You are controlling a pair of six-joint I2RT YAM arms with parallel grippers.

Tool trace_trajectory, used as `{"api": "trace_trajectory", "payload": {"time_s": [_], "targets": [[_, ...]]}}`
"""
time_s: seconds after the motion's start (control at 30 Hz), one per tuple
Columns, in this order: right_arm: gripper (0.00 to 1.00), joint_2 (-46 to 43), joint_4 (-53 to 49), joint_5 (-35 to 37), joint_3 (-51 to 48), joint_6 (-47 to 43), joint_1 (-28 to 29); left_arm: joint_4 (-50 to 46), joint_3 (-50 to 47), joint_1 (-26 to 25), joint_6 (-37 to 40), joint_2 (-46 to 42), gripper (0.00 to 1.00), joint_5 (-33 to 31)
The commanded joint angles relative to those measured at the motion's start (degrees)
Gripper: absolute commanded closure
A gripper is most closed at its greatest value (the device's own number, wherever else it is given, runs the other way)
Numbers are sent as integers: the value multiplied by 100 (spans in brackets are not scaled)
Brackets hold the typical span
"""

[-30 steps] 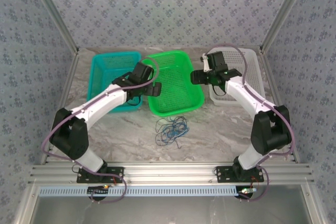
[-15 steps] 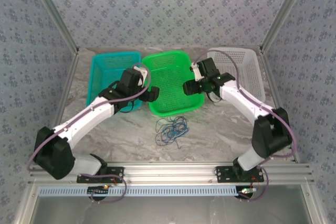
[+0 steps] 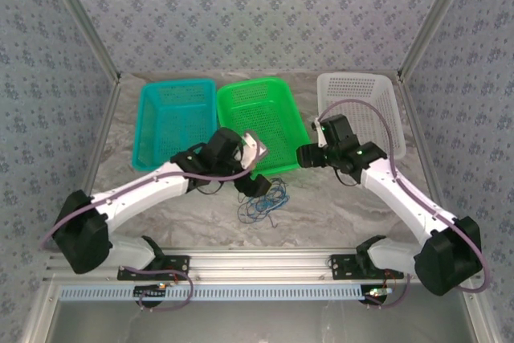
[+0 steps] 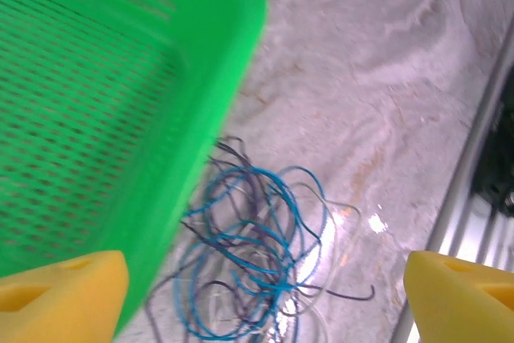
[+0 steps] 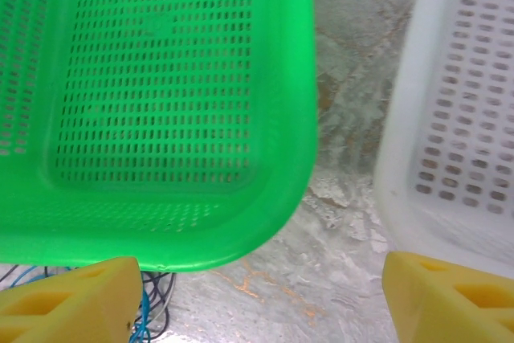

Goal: Untangle the cables

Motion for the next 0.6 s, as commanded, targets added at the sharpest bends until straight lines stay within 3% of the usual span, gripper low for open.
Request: {"api": "trace_trajectory", "payload": {"time_s": [0.0,0.4,0.57], "targets": [[18,-299,-112,427,6,225,-137,-138,193,-227,-186,250,12,326],[17,-411,-3,325,-148,467,-288,-115,533,-411,-559,1105,16,379],[17,-420,-2,320,-125,454,-324,-215,773,-411,-746,1529,17,-39]]}}
